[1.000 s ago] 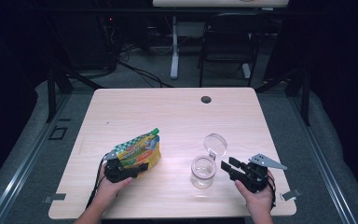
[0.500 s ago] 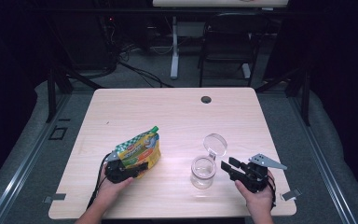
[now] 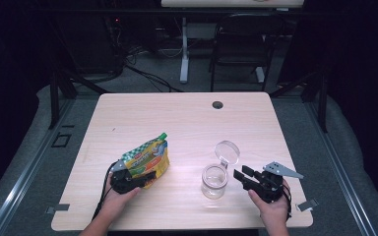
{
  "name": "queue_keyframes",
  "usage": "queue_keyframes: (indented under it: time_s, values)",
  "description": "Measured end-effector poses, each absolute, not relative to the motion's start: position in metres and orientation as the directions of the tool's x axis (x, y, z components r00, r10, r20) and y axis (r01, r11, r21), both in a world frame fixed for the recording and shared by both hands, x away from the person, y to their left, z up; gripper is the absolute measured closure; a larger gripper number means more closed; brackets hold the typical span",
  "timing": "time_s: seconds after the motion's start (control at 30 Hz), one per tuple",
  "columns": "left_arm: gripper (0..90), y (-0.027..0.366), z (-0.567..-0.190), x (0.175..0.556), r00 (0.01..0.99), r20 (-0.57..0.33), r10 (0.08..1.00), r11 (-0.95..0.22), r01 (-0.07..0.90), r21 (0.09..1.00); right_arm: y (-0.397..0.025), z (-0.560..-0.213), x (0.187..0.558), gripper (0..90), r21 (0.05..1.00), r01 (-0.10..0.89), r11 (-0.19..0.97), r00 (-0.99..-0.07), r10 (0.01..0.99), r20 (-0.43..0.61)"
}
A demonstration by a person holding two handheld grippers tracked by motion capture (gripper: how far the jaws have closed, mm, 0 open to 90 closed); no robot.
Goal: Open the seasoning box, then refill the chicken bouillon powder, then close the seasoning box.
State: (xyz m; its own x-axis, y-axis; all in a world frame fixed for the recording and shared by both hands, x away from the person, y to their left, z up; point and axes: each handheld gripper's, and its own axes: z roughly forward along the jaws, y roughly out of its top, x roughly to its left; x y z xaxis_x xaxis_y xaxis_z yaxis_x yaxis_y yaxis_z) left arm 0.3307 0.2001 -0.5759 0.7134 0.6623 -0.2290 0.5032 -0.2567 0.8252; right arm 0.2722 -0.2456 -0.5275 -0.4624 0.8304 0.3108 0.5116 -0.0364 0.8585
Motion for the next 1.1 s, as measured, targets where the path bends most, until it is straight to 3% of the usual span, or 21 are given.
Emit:
queue_keyframes:
  time_s: [0.5, 1.1]
  values:
    - [62.7, 0.200, -0.560, 0.323, 0.718, -0.181, 0.673, -0.281, 0.474, 0.834, -0.247, -0.527, 0.272, 55.9, 0.860, 0.509, -0.043, -0.459, 0.831, 0.313]
    - [62.7, 0.192, -0.540, 0.311, 0.723, -0.036, 0.690, -0.368, 0.393, 0.843, -0.250, -0.521, 0.269, 55.7, 0.879, 0.474, -0.051, -0.455, 0.841, 0.294]
